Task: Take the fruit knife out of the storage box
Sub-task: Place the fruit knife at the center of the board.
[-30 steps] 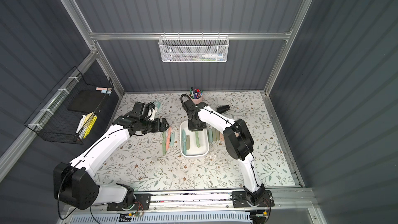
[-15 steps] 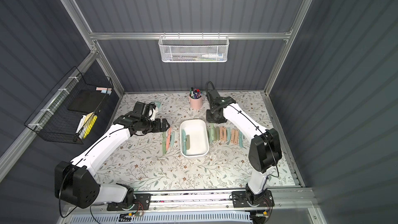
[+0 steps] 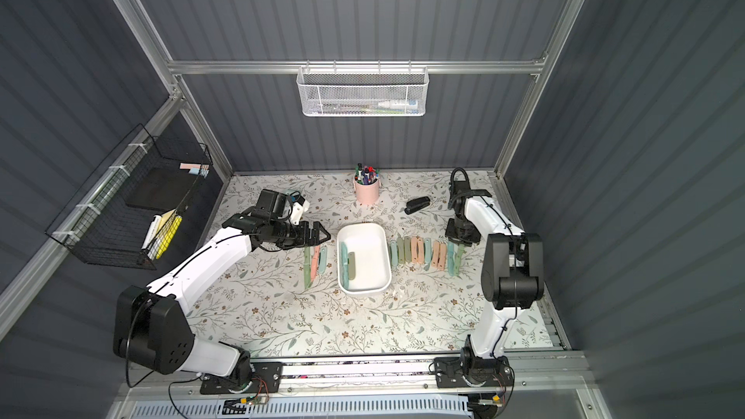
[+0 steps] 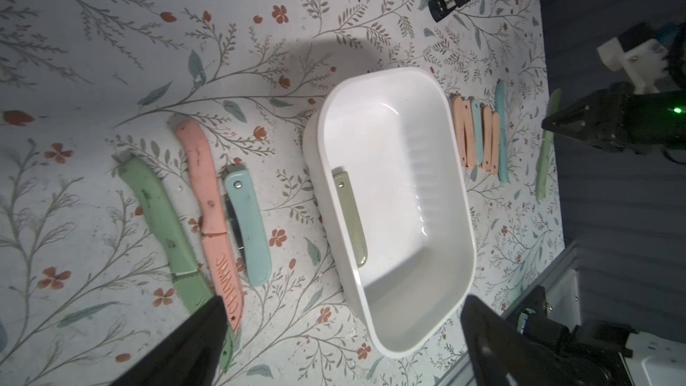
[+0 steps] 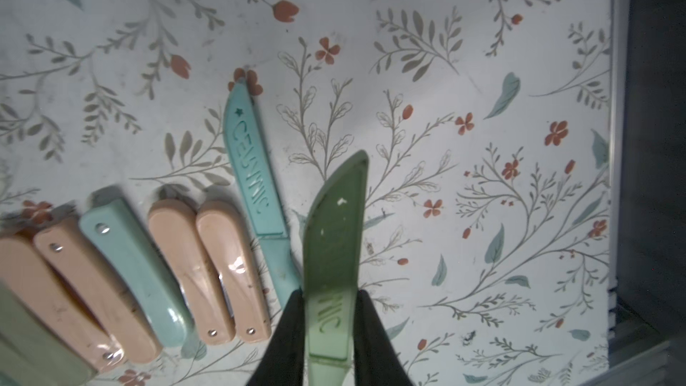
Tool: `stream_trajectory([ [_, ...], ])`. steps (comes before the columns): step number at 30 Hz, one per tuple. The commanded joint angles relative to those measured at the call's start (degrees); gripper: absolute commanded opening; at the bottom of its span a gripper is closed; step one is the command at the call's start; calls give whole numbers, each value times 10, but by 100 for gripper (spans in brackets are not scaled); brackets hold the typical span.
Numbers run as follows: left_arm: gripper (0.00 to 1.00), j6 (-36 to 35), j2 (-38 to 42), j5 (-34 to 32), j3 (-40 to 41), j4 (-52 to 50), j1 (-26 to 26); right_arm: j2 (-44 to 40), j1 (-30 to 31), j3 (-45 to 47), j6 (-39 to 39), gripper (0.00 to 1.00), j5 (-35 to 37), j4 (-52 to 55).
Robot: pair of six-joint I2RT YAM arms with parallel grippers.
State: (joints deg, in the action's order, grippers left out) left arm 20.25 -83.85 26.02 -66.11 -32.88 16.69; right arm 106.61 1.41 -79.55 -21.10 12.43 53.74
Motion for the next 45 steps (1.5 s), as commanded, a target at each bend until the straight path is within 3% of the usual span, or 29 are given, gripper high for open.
stream_trajectory([
  [1,99,-7,3,28,1,10,-3,30,-2,-23,22,15,21,9],
  [10,99,-7,1,26,0,8,-3,71,-3,-41,36,14,-15,-23],
  [27,99,-8,3,18,-1,4,-3,105,-7,-61,52,19,-17,-21],
  [45,99,-7,0,18,-2,4,-3,92,-8,-57,51,33,-20,-13],
])
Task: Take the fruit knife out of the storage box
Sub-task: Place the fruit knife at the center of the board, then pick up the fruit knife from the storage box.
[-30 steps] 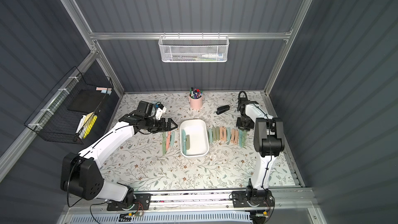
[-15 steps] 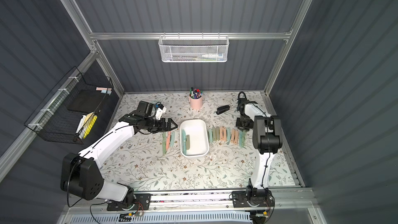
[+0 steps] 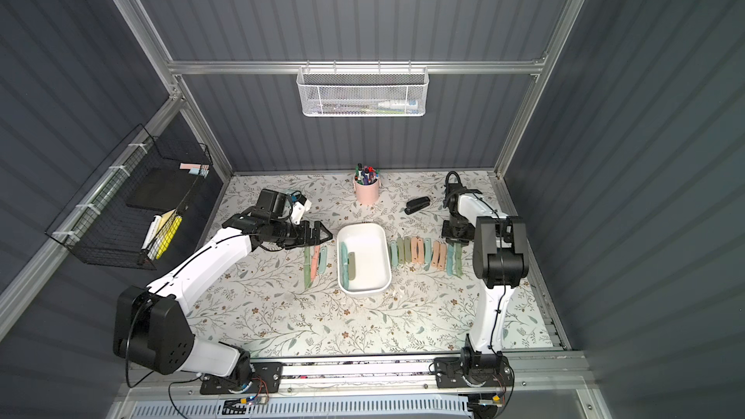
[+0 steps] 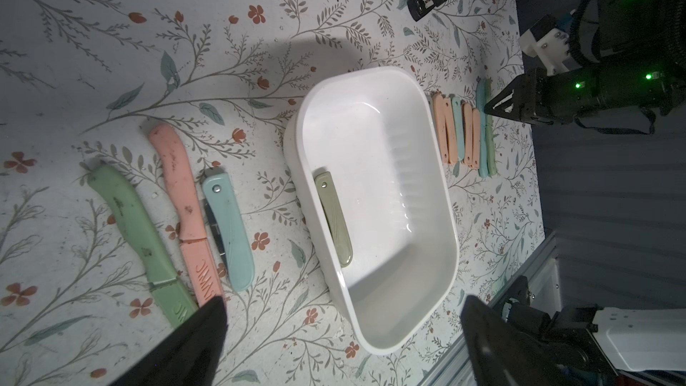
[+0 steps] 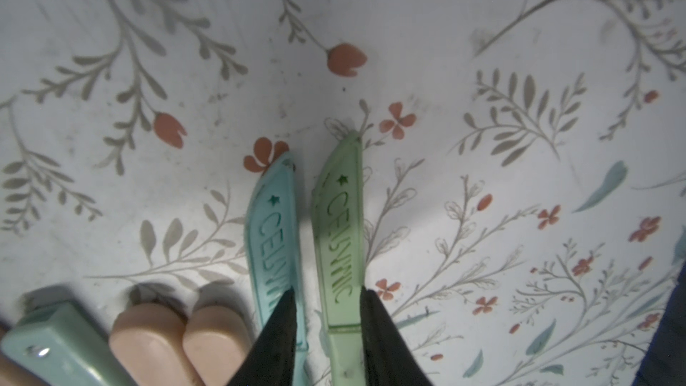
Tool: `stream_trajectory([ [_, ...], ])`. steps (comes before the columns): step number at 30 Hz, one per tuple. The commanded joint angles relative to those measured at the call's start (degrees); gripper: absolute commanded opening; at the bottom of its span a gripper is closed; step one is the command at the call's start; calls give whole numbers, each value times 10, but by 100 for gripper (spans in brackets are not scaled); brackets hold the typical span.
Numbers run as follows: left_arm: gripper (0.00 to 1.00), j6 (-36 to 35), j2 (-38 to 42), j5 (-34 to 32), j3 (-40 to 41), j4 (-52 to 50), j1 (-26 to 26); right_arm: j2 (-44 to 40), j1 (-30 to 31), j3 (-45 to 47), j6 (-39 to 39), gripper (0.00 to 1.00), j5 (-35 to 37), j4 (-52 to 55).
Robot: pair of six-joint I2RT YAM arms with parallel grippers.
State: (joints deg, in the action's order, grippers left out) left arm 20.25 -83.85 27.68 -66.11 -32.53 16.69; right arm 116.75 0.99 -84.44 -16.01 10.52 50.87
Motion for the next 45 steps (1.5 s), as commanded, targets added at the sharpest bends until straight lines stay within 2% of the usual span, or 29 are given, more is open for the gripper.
stream_trajectory([
  [1,99,-7,0,1,-2,0,-3,-14,-4,-7,-2,33,-3,16],
  [7,99,-9,-1,-7,-2,-1,-3,-89,1,20,-21,33,-33,-1],
  [11,99,-10,-2,-25,-3,-4,4,-168,33,65,-31,37,-77,-41],
  [16,99,-28,-9,-83,-15,-32,30,-242,115,93,-33,40,-123,-74],
  [22,99,-34,1,-107,-15,-43,37,-285,234,126,-55,50,-219,-158],
  [25,99,-24,14,-111,-5,-40,37,-255,278,122,-71,51,-265,-178],
  [29,99,-3,23,-145,-2,-44,36,-184,336,101,-64,73,-310,-185],
  [32,100,-4,25,-150,-4,-49,35,-129,367,70,-56,81,-320,-173],
  [38,99,-3,22,-150,-5,-50,35,-29,406,-25,-44,83,-293,-90],
  [41,99,-3,22,-150,-7,-51,35,-2,417,-54,-44,83,-257,-61],
  [45,99,-3,23,-148,-7,-50,35,23,422,-77,-42,82,-247,-38],
])
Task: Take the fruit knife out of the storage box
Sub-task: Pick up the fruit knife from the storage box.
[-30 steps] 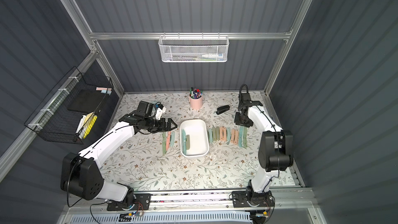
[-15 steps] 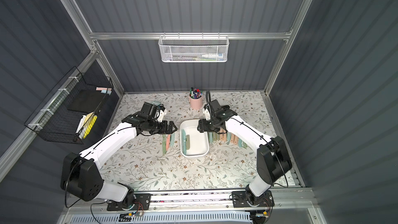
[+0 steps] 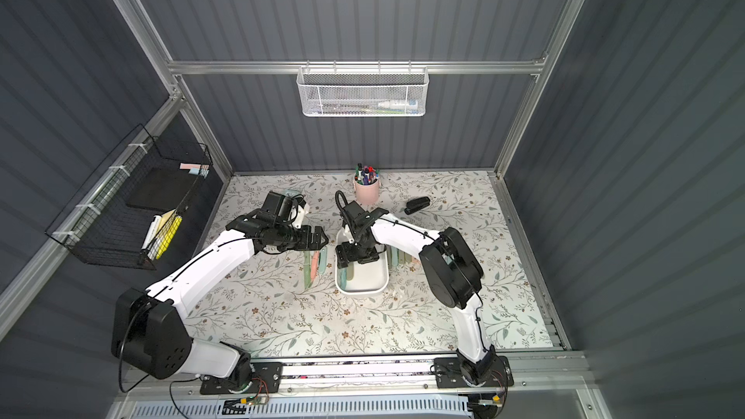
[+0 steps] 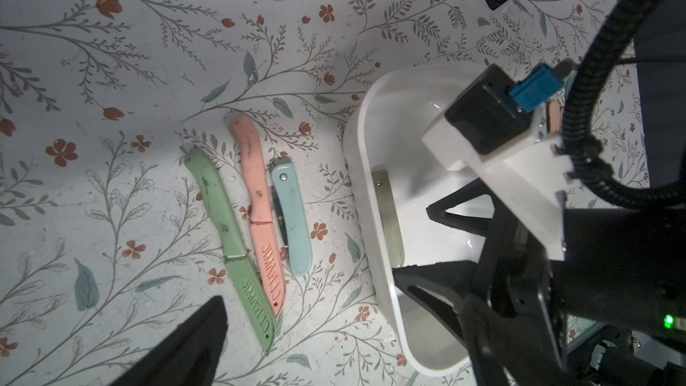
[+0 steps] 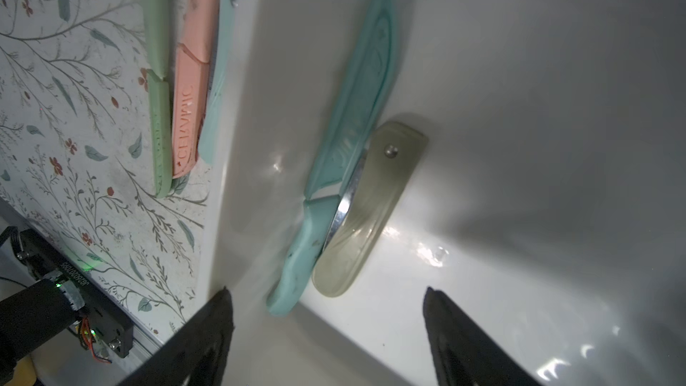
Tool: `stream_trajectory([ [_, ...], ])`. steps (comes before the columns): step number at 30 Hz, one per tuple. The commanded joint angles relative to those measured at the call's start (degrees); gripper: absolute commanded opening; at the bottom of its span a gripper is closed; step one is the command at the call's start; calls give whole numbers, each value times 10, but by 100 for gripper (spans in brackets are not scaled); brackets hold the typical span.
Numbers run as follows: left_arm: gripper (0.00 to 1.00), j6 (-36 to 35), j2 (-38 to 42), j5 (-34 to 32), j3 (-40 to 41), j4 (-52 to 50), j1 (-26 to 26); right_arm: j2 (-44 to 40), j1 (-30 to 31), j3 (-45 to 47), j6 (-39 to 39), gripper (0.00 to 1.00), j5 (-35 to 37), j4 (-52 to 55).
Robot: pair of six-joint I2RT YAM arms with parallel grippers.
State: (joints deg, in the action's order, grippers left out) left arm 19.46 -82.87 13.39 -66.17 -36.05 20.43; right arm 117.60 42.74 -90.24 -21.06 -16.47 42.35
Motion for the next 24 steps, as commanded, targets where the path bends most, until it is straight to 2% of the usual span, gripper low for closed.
stream_trajectory([
  [1,99,5,12,-6,-7,-15,-2,19,5,-24,10,82,22,52],
  [6,99,6,9,-3,-8,-17,-2,44,9,-43,2,80,31,59],
  [13,99,6,8,-2,-10,-17,-2,91,11,-77,-16,72,70,75],
  [18,99,6,9,-4,-9,-18,-2,116,18,-113,-38,65,167,130],
  [20,99,6,8,-4,-10,-18,-2,120,21,-125,-59,64,226,154],
  [24,99,7,6,-3,-10,-17,-2,122,21,-133,-88,61,291,176],
])
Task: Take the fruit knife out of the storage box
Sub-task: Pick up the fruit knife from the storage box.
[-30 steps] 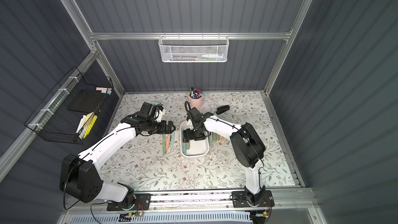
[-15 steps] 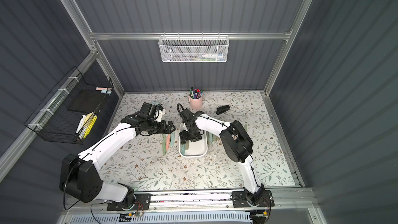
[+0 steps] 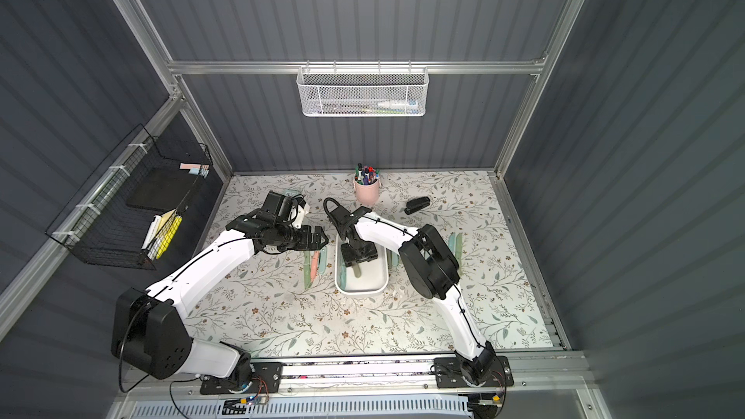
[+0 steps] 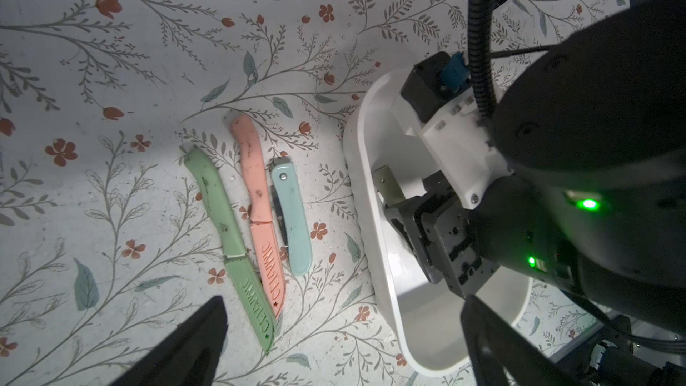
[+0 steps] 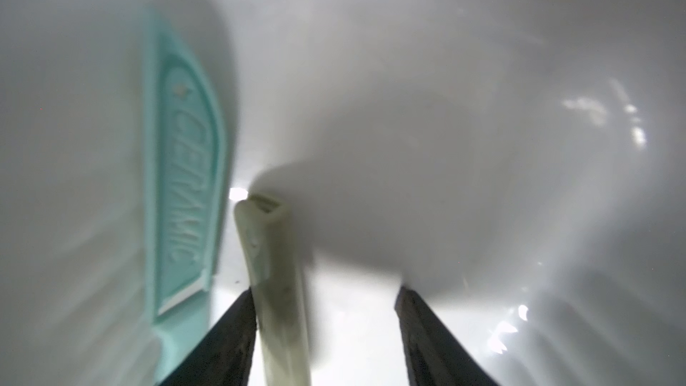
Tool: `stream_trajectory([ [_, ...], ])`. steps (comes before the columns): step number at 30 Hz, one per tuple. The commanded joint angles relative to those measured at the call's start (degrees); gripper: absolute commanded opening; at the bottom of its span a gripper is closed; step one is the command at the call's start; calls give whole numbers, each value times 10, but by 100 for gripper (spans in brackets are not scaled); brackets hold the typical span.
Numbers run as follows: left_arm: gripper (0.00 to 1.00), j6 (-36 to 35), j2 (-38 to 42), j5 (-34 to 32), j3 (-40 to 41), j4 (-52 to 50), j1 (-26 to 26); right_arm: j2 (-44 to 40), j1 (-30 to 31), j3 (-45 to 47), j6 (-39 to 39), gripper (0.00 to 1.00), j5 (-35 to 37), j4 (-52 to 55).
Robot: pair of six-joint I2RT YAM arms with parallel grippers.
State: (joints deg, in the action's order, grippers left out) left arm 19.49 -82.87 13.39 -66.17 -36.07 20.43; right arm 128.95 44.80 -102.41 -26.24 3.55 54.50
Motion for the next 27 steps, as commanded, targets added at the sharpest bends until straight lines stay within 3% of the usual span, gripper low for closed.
stream_trajectory([
  [1,99,7,7,-2,-10,-18,-2,8,0,-13,-39,61,90,57],
  [9,99,7,7,-3,-10,-18,-2,-19,0,15,-18,51,50,1],
  [27,99,6,7,-2,-9,-17,-3,18,1,-19,-14,25,29,41],
])
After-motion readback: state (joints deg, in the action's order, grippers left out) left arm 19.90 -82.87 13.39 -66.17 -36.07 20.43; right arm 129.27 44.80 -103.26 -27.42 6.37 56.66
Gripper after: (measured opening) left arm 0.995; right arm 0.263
